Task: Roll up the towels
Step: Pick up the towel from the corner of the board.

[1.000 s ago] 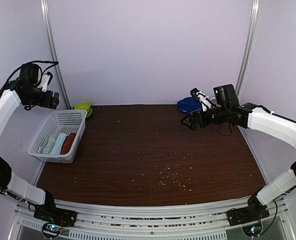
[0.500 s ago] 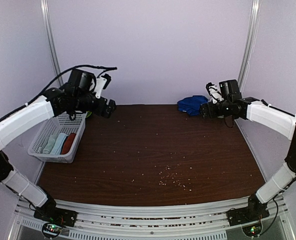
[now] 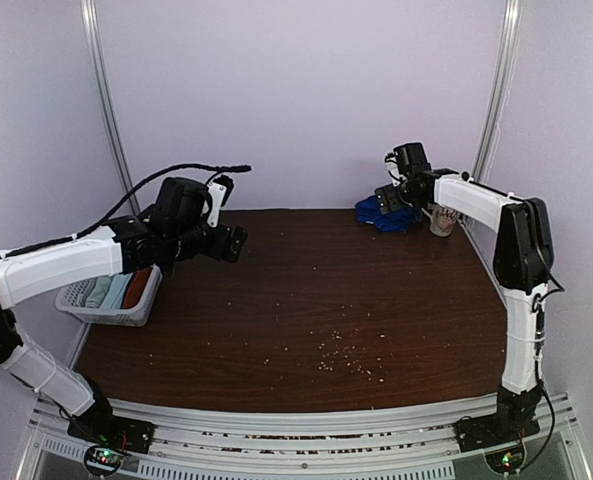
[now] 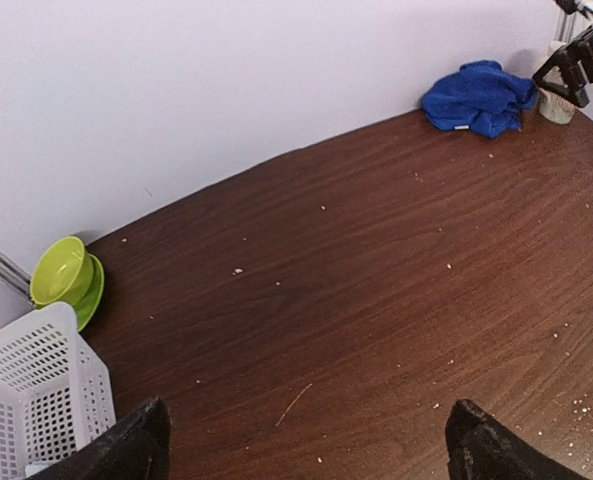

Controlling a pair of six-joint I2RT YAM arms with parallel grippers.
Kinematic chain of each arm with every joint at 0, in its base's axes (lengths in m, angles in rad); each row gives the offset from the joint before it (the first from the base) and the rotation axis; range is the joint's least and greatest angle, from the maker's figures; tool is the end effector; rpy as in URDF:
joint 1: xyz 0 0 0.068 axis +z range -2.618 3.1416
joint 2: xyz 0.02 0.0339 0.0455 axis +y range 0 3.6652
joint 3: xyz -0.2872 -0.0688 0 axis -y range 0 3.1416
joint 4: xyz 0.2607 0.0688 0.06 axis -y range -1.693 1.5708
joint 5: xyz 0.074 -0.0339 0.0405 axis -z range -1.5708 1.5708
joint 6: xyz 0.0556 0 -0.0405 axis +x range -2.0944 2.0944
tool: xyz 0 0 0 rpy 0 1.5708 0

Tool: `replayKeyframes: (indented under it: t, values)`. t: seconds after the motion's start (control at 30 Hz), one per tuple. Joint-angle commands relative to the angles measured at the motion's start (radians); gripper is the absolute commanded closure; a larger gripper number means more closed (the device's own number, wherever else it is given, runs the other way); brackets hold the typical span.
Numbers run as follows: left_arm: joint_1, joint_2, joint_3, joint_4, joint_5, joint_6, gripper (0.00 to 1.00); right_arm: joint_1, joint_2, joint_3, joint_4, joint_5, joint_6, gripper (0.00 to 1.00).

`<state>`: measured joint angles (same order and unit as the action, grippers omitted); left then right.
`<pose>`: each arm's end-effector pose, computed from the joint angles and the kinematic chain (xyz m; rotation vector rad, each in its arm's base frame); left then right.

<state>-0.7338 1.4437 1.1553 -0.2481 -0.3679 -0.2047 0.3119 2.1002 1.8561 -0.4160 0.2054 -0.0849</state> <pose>0.2798 -0.2254 0.3174 0.3285 2.0471 -0.1882 0.5117 0.1531 0.2778 -0.3268 2.1924 -0.1039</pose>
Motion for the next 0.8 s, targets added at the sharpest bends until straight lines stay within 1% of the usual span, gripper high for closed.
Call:
replayKeyframes:
  t: [0.0, 0.13, 0.23, 0.43, 0.57, 0.67, 0.77]
  values:
    - [0.005, -0.154, -0.090, 0.167, -0.062, 0.004, 0.02, -0.012, 0.165, 0.243, -0.074, 0.065, -0.005, 0.00]
    - [0.005, -0.240, -0.115, 0.169, -0.095, 0.015, 0.02, -0.015, 0.289, 0.369, -0.056, 0.086, -0.008, 0.00]
    - [0.005, -0.259, -0.116, 0.142, -0.133, 0.004, 0.02, -0.021, 0.346, 0.390, -0.015, 0.122, -0.016, 0.00]
    - [0.005, -0.241, -0.122, 0.112, -0.032, 0.036, 0.02, -0.053, 0.430, 0.390, 0.021, 0.148, -0.049, 0.00]
    - [0.004, -0.240, -0.125, 0.108, 0.002, 0.062, 0.02, -0.070, 0.477, 0.391, 0.072, 0.202, -0.089, 0.01]
    - [0.005, -0.241, -0.135, 0.110, 0.020, 0.082, 0.02, -0.074, 0.507, 0.396, 0.114, 0.213, -0.148, 0.03]
    - [0.005, -0.245, -0.150, 0.108, 0.019, 0.092, 0.02, -0.074, 0.549, 0.435, 0.124, 0.218, -0.205, 0.04]
